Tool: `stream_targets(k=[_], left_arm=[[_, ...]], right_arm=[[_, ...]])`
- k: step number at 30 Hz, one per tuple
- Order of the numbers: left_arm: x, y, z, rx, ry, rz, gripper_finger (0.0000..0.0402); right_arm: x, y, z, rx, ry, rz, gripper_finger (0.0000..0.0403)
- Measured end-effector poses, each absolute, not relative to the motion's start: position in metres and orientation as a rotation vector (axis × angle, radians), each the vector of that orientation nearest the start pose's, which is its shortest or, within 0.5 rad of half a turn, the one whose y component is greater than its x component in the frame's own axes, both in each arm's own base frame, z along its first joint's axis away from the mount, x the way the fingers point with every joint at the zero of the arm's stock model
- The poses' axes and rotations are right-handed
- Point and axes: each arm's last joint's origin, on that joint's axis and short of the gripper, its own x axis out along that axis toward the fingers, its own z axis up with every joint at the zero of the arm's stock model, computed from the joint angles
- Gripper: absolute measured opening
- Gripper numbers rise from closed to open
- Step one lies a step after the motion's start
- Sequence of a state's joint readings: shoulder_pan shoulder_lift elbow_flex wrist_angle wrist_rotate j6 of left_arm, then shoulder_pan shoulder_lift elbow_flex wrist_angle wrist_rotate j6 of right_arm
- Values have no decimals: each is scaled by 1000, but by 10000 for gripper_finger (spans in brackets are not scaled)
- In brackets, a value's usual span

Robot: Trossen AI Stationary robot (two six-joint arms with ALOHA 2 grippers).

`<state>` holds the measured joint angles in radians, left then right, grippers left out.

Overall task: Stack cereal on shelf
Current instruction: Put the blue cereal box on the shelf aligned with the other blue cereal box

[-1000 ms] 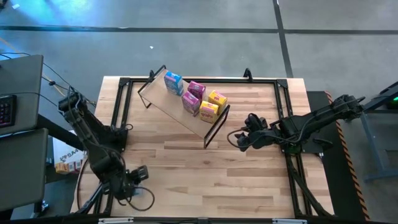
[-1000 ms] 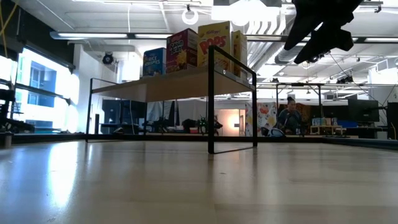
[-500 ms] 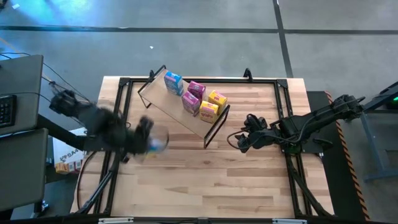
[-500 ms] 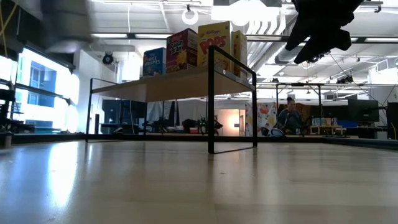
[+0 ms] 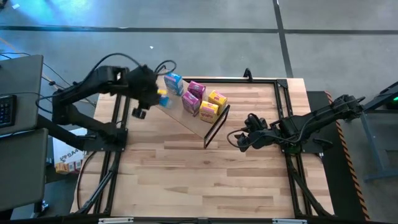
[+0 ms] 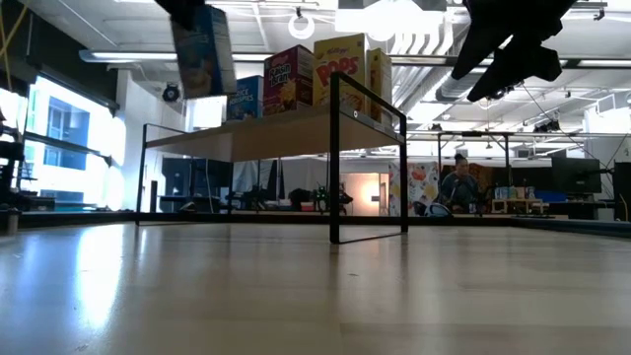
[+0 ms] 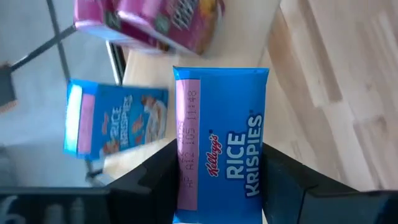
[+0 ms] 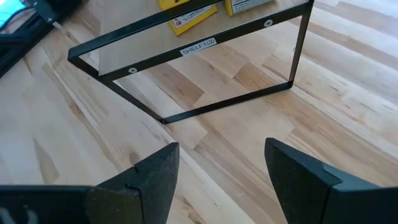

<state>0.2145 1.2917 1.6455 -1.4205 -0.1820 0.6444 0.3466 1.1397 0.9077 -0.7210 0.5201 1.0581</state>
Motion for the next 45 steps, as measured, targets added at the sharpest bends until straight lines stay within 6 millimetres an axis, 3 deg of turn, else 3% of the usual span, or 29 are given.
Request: stream_targets(k=[8,15,34,45], left_arm=[[221,86,397,540,1197,-40,168],[239,105,375,469,1282,-101,168],[239,115,373,501,1305,-66,170],[239,117,373,522,1330,-20,223]], right_arm=[[208,60,270,606,663,-583,232],[208,60,270,611,659,-585,232],[208,60,270,623,656,-591,232],[208,60,270,602,663,-582,232]])
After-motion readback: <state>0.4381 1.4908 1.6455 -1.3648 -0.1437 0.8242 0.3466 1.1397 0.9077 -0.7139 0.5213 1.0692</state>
